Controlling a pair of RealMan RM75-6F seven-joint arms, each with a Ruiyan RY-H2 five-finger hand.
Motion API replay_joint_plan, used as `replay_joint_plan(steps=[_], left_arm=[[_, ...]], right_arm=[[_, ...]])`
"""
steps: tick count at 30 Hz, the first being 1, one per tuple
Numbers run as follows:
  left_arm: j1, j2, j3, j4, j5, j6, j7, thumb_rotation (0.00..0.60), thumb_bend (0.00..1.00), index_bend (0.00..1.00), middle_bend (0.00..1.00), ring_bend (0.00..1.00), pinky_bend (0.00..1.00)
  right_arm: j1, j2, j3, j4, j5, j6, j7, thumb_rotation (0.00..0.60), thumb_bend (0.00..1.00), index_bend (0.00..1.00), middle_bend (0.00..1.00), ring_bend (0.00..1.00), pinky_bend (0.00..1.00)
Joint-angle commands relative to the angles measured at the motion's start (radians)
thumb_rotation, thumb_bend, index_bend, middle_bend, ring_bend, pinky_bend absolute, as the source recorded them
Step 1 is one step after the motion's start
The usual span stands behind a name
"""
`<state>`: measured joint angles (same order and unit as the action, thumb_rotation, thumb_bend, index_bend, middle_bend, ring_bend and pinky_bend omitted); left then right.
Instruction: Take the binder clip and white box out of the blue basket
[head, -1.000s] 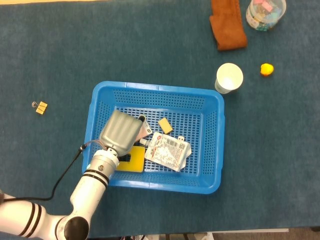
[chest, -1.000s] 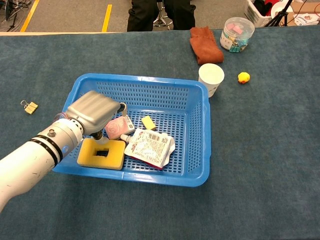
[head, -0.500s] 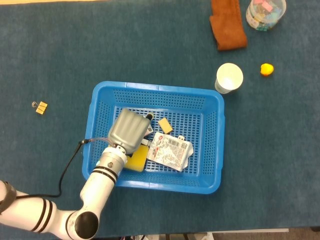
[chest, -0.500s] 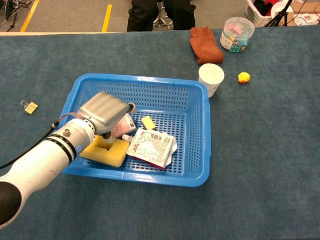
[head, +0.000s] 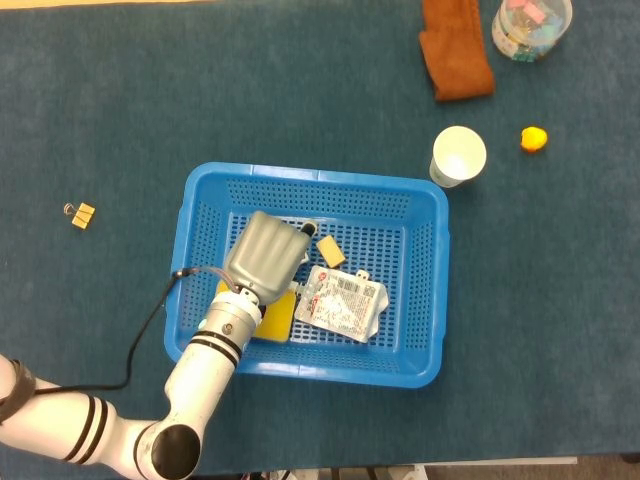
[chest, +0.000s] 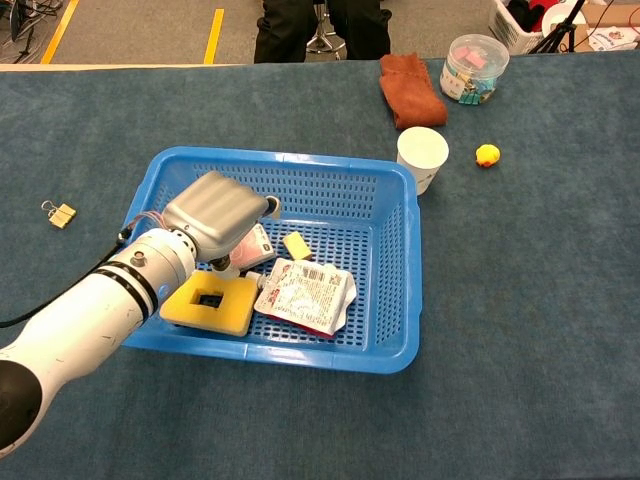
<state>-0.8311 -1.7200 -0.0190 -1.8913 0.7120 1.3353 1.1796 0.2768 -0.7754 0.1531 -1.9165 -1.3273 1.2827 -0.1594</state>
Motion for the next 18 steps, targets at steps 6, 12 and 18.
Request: replay_joint_plan(steps=[6,12,18], left_arm=[[-0.017,-0.008,-0.009,0.042,-0.001,-0.018,0.005,0.600,0.16,0.25,0.82,0.78,0.88],[-0.025,0.011,0.013,0.057,0.003,-0.035,0.021,0.600,0.16,0.24,0.82,0.78,0.89],[-0.036,0.033,0.027,0.048,0.008,-0.046,0.040,0.600,0.16,0.24,0.81,0.78,0.89]], right_arm=[[0.001,-0.001,0.002,0.004,0.000,0.000,0.004,0.600,0.26,0.35,0.27,0.11,0.13],[-0.003,0.000,0.001,0.006,0.003,0.002,0.006,0.600,0.26,0.35,0.27,0.11,0.14],[0.002,-0.002,0.003,0.006,0.002,-0.002,0.005,0.600,0.26,0.35,0.27,0.11,0.13]])
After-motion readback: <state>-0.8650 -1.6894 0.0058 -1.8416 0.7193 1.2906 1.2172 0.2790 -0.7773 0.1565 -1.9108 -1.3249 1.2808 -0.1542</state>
